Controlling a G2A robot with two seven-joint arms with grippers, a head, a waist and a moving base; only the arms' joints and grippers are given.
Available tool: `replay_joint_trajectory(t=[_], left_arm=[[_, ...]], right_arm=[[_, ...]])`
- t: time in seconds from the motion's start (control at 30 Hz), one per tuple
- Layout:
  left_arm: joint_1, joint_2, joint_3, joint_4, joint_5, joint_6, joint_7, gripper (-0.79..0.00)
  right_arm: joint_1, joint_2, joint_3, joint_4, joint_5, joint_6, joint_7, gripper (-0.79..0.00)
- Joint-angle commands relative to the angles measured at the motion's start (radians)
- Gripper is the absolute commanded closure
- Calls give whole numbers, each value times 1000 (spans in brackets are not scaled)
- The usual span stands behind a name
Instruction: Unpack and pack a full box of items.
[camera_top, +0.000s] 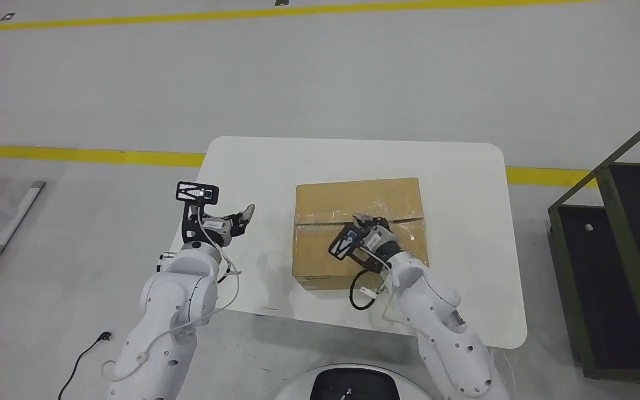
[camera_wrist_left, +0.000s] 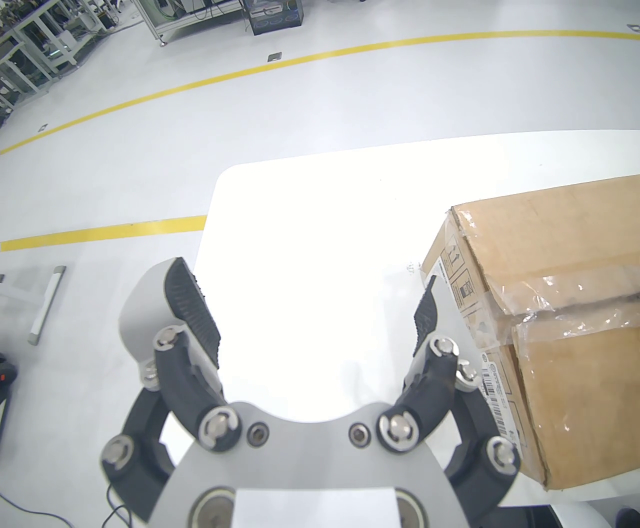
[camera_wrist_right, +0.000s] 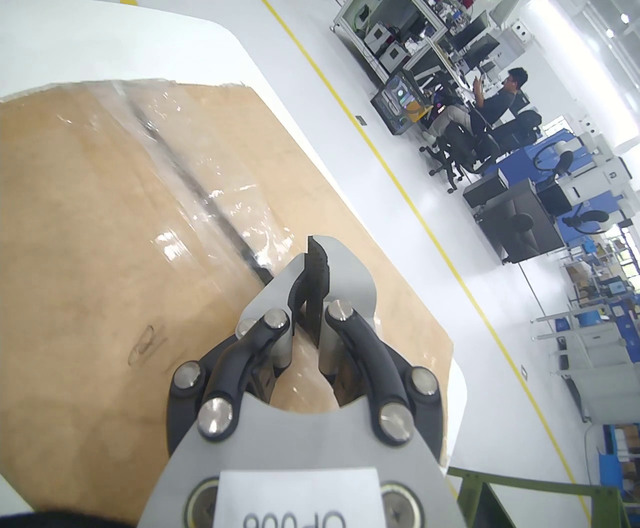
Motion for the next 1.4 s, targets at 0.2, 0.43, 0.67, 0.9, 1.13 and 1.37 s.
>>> replay_joint_trajectory(t=[0.2,0.43,0.67,0.9,1.13,1.37], left_arm=[[0,0,0,0,0,0,0,-785],[0,0,0,0,0,0,0,-785],[0,0,0,0,0,0,0,-785],[10,0,-13,1,0,10,25,-785],[35,3,-87,-10,8,66,59,-785],[45,5,-122,-16,17,79,58,-785]], right_arm=[[-43,11,71,-32,52,15,-17,0],[-89,21,134,-79,79,30,-14,0],[-130,27,160,-185,149,15,-94,0],[-30,18,26,-136,157,-39,-145,0],[139,-16,-130,104,234,-25,-172,0],[246,-48,-209,316,323,18,-181,0]])
